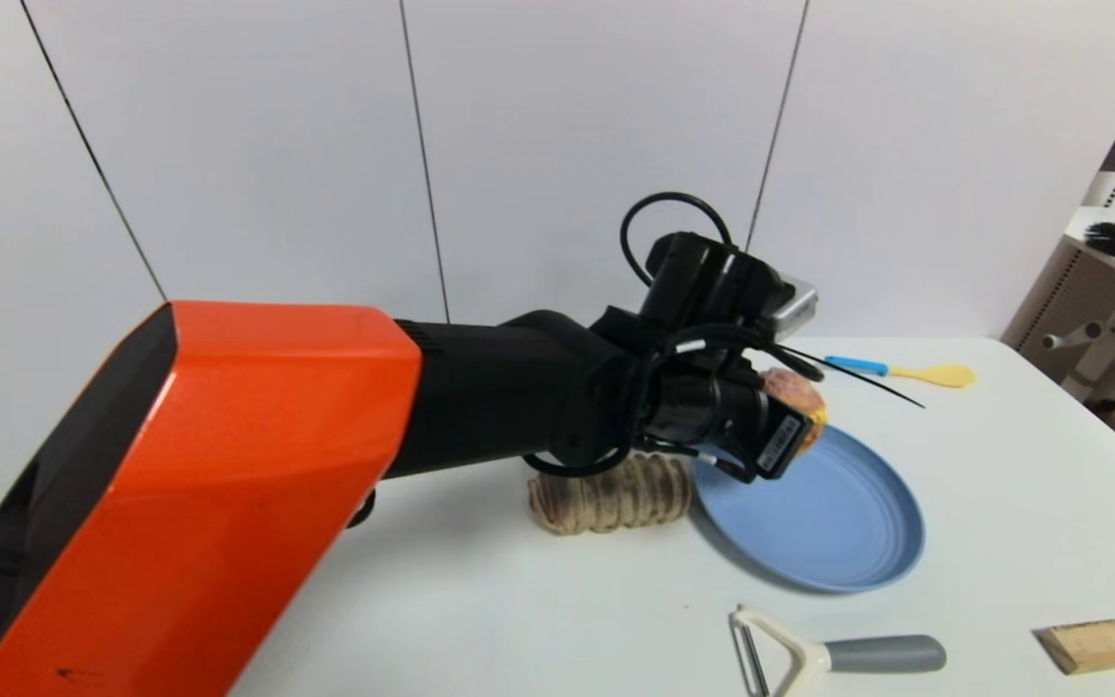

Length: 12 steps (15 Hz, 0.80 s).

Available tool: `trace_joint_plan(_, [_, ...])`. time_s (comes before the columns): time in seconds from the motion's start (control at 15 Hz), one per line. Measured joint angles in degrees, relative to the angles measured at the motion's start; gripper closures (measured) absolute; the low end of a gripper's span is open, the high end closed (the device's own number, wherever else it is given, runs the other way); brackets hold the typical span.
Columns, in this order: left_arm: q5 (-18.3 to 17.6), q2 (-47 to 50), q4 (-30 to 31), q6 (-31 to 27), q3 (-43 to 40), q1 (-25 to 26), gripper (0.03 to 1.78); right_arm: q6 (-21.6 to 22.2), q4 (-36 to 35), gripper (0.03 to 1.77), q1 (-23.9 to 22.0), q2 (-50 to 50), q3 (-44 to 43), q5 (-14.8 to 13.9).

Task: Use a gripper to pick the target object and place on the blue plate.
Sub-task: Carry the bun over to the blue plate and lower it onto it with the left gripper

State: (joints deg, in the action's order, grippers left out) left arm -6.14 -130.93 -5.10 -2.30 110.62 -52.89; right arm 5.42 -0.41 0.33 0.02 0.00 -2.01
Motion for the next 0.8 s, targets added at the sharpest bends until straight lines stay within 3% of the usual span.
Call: trace_joint_plan(0.8, [-0.33, -7.56, -0.11, 0.0, 1.71, -2.89, 0.99, 0.0, 0.0, 0.1, -0.02, 0.0, 0.0, -0.05])
